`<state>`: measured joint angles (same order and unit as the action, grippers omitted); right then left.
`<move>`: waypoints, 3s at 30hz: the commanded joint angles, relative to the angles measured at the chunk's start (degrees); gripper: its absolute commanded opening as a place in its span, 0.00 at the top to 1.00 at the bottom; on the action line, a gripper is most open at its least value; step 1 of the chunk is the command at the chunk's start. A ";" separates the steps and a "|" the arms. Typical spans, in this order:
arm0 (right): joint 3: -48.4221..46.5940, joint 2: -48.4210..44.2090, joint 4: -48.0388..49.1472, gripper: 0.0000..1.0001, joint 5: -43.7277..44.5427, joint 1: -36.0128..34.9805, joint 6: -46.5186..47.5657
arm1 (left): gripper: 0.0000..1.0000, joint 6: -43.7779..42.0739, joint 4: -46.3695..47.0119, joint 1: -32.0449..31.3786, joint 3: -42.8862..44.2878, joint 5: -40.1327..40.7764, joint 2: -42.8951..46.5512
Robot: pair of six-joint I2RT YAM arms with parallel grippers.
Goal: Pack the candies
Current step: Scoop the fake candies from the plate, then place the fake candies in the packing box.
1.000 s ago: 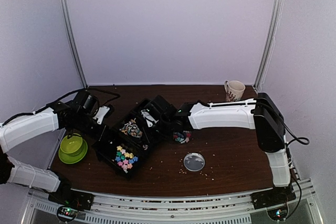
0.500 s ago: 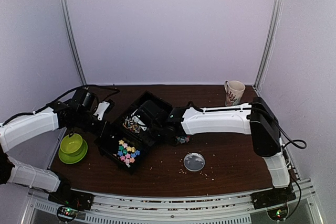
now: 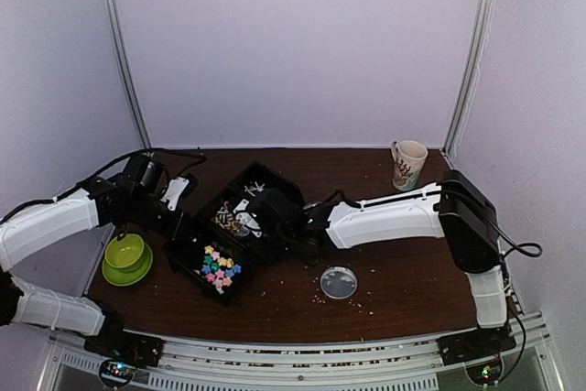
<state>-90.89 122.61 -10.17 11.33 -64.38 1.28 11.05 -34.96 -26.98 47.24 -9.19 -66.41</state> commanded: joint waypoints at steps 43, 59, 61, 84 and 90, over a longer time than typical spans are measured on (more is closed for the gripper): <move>18.74 -20.16 16.29 1.00 -8.74 4.74 4.59 | 1.00 1.25 2.22 2.45 1.18 -7.91 -0.41; 26.07 -39.53 -6.01 1.00 -6.25 11.58 2.77 | 1.00 1.78 0.88 3.51 1.18 -4.61 -0.14; 26.75 -41.61 -8.99 1.00 -5.96 12.22 2.96 | 1.00 1.87 0.91 3.58 1.18 -4.68 -0.20; 21.48 -44.91 -35.32 1.00 1.06 13.03 3.11 | 1.00 2.06 1.10 3.80 1.10 -5.40 -0.09; 18.39 -42.90 -38.89 1.00 1.12 13.05 3.17 | 1.00 2.05 1.11 3.81 1.18 -5.63 0.00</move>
<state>-69.23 78.50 -45.84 10.57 -51.62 4.54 11.94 -38.17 -23.90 47.24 -13.08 -68.45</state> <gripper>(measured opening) 0.083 0.082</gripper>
